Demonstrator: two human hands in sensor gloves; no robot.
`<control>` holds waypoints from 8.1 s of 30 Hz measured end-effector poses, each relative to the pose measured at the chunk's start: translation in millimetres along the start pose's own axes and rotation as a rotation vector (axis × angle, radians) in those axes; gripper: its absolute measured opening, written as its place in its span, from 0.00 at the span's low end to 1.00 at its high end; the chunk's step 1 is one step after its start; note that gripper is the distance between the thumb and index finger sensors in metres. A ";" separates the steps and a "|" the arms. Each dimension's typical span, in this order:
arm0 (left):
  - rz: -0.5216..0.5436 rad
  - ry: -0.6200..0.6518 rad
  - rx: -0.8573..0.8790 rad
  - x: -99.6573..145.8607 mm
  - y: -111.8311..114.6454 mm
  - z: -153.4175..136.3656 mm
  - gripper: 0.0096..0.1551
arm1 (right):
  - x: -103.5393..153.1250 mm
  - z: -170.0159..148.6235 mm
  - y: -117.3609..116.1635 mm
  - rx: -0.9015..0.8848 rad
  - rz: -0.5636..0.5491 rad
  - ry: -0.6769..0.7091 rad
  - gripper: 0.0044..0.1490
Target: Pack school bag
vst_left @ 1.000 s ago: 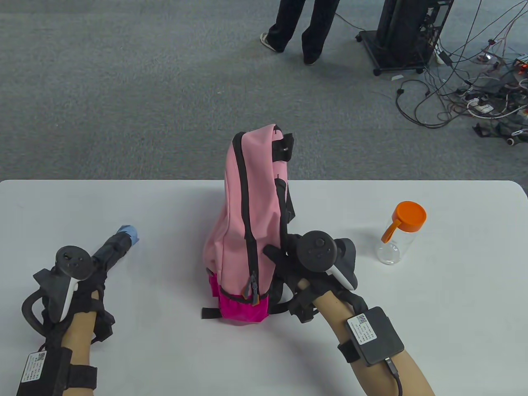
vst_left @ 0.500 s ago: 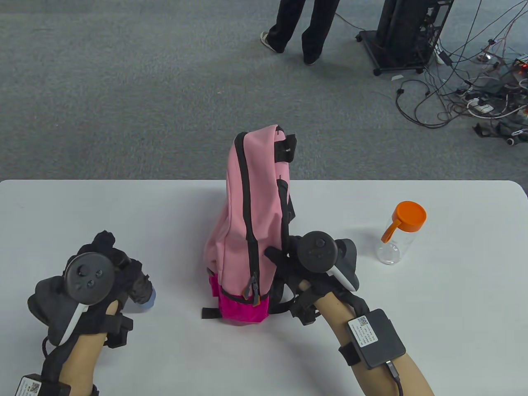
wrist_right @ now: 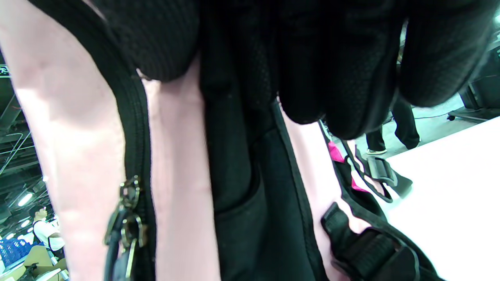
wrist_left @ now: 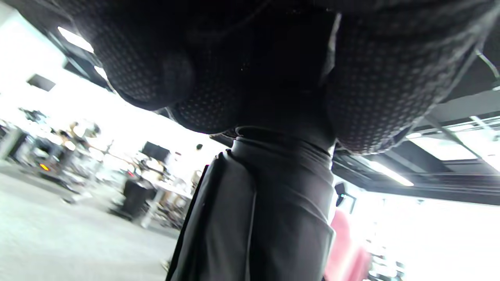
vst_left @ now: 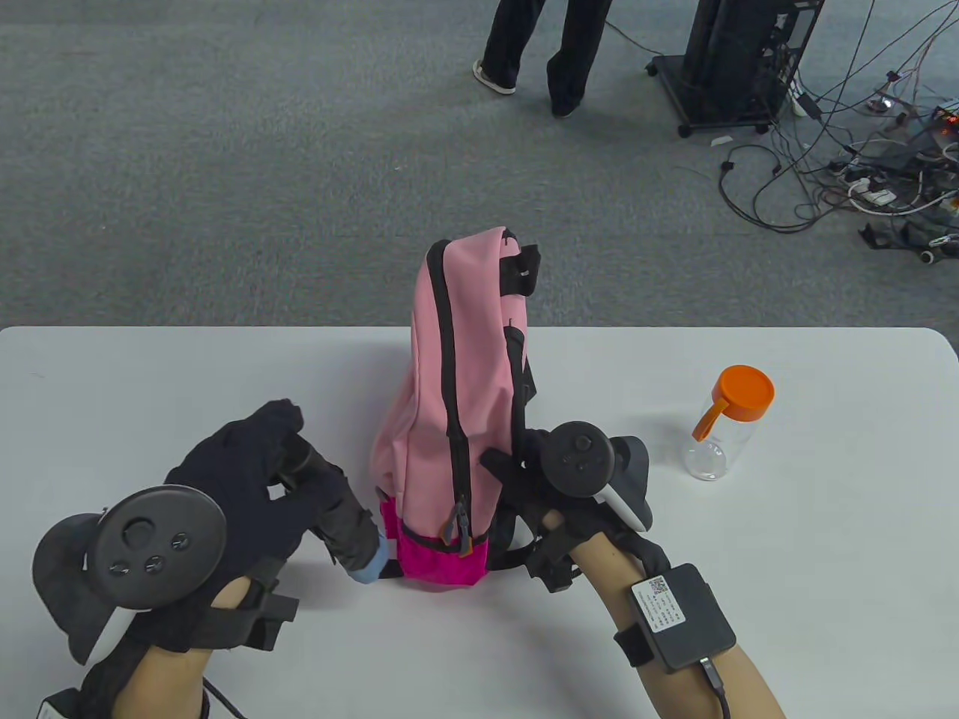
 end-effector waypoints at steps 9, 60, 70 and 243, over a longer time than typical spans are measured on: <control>0.040 0.084 -0.081 -17.0 38.3 41.3 0.49 | 0.8 2.8 -0.4 0.023 0.008 -0.007 0.37; 0.083 0.154 -0.254 -47.1 120.5 39.8 0.55 | 49.9 72.0 -97.0 0.328 0.207 0.429 0.18; -0.063 0.179 -0.396 -47.2 145.1 34.1 0.36 | 55.6 77.8 -102.0 0.354 0.223 0.459 0.16; -0.239 0.074 -0.088 -35.6 235.5 -58.3 0.31 | -27.4 -223.7 98.5 0.327 0.107 -0.634 0.61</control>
Point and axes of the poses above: the tracker on the back of each hand, its own z axis roughly to the thumb side, its own x axis roughly from the fingertips to the wrist, y = z × x, the point moved 4 cm from there along -x, roughly from the wrist to the fingertips, and after that the axes turned 5 degrees about z, right-handed, at the moved point
